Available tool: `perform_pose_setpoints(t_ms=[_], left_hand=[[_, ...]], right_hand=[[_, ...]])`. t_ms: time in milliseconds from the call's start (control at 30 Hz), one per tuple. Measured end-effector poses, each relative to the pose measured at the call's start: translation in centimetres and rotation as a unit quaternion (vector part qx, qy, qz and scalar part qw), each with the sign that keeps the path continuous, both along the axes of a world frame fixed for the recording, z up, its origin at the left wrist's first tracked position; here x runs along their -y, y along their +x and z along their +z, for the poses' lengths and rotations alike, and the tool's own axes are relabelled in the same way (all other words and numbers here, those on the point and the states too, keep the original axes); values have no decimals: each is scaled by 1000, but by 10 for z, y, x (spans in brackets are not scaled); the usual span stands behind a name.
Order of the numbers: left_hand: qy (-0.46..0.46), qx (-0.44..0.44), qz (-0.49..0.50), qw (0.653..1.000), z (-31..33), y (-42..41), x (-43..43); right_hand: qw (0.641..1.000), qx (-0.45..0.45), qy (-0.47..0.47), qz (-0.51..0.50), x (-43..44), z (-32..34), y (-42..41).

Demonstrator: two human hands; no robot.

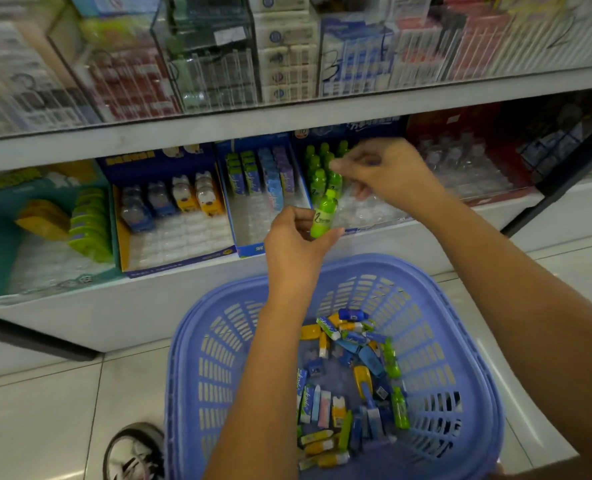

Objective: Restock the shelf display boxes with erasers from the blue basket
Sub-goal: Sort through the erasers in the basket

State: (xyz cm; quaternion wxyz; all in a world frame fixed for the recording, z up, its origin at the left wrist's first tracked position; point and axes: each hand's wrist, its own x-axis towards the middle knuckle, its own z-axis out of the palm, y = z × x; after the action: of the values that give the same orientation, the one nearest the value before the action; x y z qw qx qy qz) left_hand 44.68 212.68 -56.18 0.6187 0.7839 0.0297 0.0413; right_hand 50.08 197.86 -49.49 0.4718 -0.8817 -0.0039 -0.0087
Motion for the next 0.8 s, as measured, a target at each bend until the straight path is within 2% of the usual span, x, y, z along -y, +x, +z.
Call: perform_pose_setpoints(t_ms=[33,100,300,367,433,500,600,800], left_hand=[[2,8,5,1000,0,-1,3],[-1,19,11,1000,0,-3,8],[13,70,29,997,0,-4,20],[55,77,8,995,1,-3,21],[116,55,-59,990,-1,-2,24],[213,20,-142,967,-6,-4,30],[338,1,-202,919,-13,-10,37],[358,-3,-212,909,-15,-9,37]], right_hand=[[997,-35,50,39,0,2,-12],[991,-62,84,86,-1,1,-27],[993,-55,79,61,8,-1,-29],[999,-17,25,43,16,2,-22],[997,52,-64,4,26,5,-11],[989,81,-122,-27,34,5,4],[979,51,-198,-12,35,-4,27],[960,48,-273,47,35,-16,49]])
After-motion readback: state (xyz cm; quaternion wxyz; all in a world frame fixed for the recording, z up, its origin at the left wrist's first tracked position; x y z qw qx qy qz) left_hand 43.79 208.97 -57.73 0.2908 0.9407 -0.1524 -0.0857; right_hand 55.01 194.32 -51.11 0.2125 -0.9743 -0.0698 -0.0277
